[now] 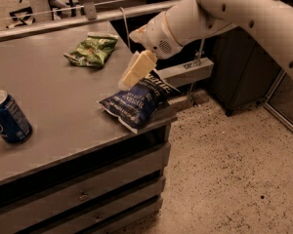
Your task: Knock pepsi can over
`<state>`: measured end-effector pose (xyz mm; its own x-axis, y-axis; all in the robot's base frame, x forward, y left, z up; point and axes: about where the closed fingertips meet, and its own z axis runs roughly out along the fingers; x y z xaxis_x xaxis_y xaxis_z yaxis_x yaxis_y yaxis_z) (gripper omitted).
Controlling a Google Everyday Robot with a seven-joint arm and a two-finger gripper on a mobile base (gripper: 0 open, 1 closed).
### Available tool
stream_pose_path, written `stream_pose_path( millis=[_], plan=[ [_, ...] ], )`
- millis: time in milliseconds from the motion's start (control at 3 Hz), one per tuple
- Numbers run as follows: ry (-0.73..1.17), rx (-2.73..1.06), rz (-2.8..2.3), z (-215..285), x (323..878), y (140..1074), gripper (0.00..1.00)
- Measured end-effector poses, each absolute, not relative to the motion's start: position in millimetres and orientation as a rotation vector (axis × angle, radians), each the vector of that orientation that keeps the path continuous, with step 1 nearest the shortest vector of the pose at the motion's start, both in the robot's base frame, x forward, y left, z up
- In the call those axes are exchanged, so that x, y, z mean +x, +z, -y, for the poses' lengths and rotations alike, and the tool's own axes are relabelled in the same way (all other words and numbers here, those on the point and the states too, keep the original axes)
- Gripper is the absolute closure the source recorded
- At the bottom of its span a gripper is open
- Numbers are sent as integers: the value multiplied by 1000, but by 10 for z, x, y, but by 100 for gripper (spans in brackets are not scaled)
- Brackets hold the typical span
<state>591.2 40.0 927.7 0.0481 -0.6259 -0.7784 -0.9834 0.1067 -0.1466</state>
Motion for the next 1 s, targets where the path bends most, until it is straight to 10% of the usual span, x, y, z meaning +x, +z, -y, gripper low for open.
stream_pose_path(
  millis=[1000],
  plan=[
    [918, -1545, -1331, -1377, 5800, 9246, 0]
  ],
)
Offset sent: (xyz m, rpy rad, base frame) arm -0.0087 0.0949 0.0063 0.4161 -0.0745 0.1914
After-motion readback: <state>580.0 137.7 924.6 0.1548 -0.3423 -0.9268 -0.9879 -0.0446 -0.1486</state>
